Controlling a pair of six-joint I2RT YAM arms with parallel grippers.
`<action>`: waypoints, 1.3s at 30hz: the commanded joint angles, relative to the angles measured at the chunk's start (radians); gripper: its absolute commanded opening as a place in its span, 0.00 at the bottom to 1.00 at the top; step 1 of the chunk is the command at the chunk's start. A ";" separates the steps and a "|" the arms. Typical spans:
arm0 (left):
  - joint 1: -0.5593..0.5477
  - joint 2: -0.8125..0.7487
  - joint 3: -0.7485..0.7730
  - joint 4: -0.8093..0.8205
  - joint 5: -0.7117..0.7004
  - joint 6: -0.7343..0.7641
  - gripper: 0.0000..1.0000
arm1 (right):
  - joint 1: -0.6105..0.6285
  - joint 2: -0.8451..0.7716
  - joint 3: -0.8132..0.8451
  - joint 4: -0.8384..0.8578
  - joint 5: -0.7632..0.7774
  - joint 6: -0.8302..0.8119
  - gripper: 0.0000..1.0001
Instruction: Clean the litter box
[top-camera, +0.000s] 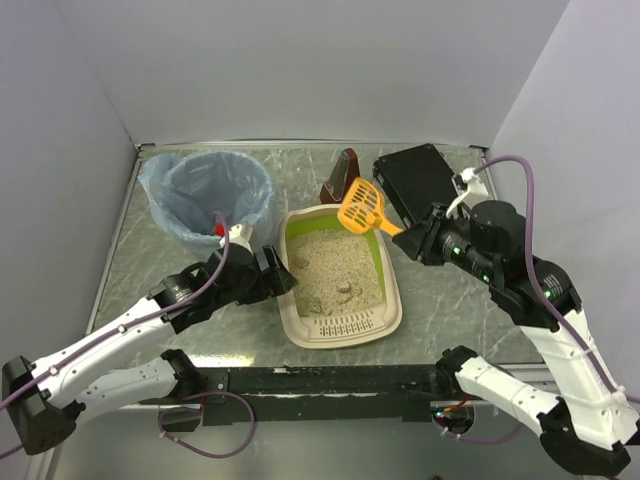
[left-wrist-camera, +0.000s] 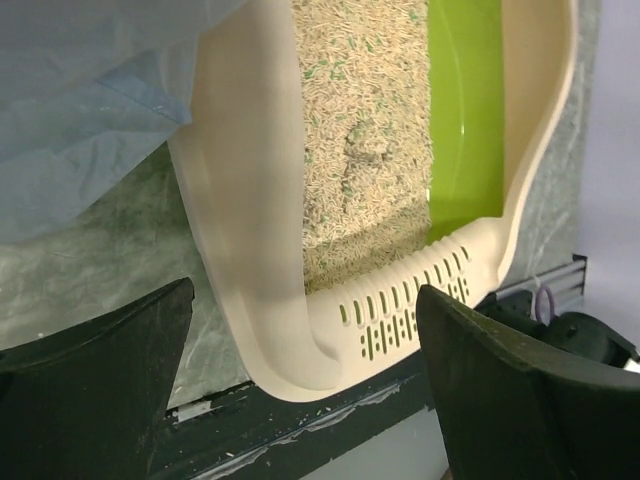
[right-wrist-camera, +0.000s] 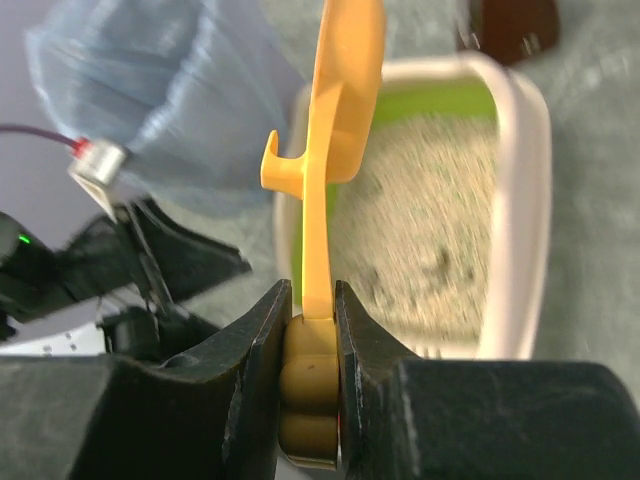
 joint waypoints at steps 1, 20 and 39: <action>-0.063 0.026 0.061 -0.081 -0.121 -0.089 0.97 | -0.031 0.029 -0.021 -0.122 0.003 0.043 0.00; -0.111 -0.166 0.003 -0.126 -0.174 -0.155 0.97 | -0.078 0.200 -0.214 0.006 -0.112 -0.026 0.00; -0.150 -0.177 -0.400 0.404 -0.267 -0.356 0.97 | -0.154 0.300 -0.323 0.085 -0.376 -0.021 0.00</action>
